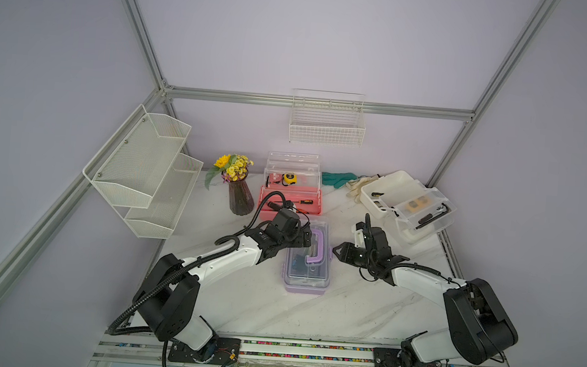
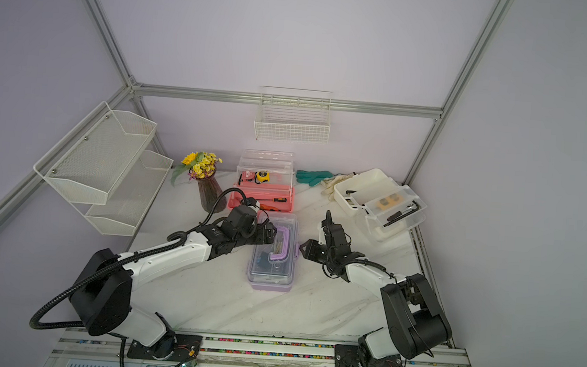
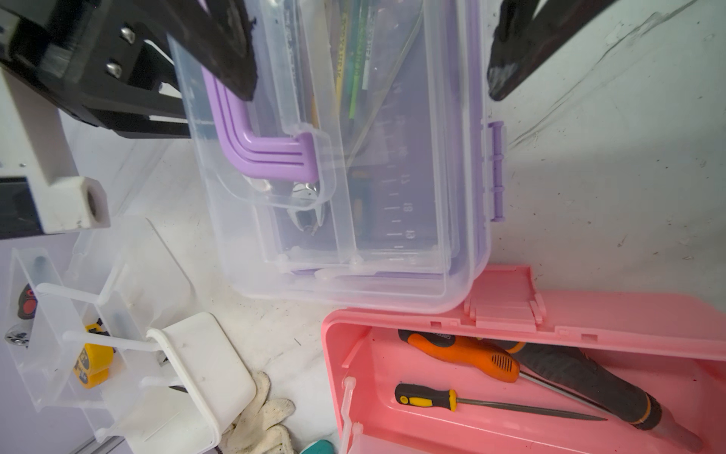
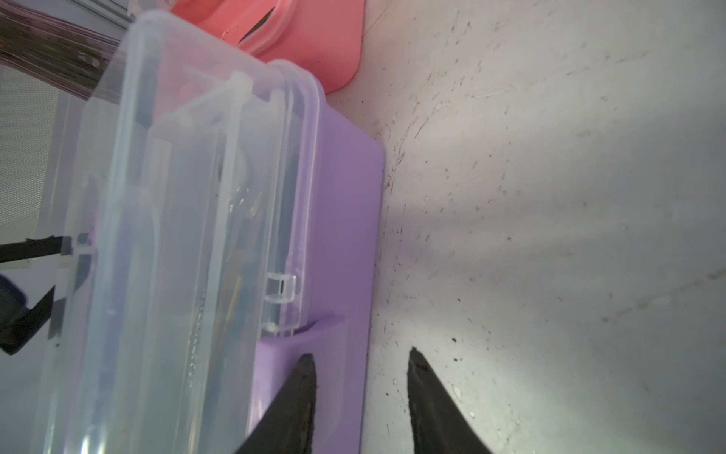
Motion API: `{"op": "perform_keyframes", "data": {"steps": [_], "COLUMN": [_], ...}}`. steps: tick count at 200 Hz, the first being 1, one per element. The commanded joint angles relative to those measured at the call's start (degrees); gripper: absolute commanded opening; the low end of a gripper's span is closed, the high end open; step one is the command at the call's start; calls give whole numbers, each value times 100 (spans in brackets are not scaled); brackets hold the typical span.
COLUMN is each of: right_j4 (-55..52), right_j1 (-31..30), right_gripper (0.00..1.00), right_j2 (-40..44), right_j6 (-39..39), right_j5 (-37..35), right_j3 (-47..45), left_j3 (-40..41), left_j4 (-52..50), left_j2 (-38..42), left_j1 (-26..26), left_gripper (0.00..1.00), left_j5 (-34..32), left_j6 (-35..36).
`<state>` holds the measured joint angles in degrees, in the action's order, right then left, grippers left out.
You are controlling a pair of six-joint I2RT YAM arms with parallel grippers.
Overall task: Close toolboxes
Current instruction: Adjust the toolbox at the center of the board.
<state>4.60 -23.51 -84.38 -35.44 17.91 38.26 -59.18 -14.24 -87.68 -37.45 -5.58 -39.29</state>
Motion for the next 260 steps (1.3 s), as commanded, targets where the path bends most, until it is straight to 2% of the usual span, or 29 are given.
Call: {"op": "perform_keyframes", "data": {"steps": [1, 74, 141, 202, 231, 260], "right_j4": [515, 598, 709, 629, 823, 385], "right_j1": [-124, -426, -780, -888, -959, -1033], "right_gripper": [41, 39, 39, 39, 39, 38], "right_j2": [108, 31, 137, -112, -296, -402], "right_j6": [-193, -349, -430, 73, 233, 763], "right_j5": [318, 309, 289, 307, 526, 465], "right_j3": [-82, -108, -199, 120, 281, 476], "left_j3": [144, 24, -817, -1216, -1215, -1135], "left_j4": [167, 477, 556, 253, 269, 185], "left_j2": [-103, -323, -1049, -1222, -1157, -1053], "left_j1": [67, 273, 328, 561, 618, 671], "left_gripper": [90, 91, 91, 92, 93, 92], "left_j5": [46, 264, 778, 1046, 1532, 1767], "left_j6": [-84, 58, 631, 1094, 1253, 1272]}}
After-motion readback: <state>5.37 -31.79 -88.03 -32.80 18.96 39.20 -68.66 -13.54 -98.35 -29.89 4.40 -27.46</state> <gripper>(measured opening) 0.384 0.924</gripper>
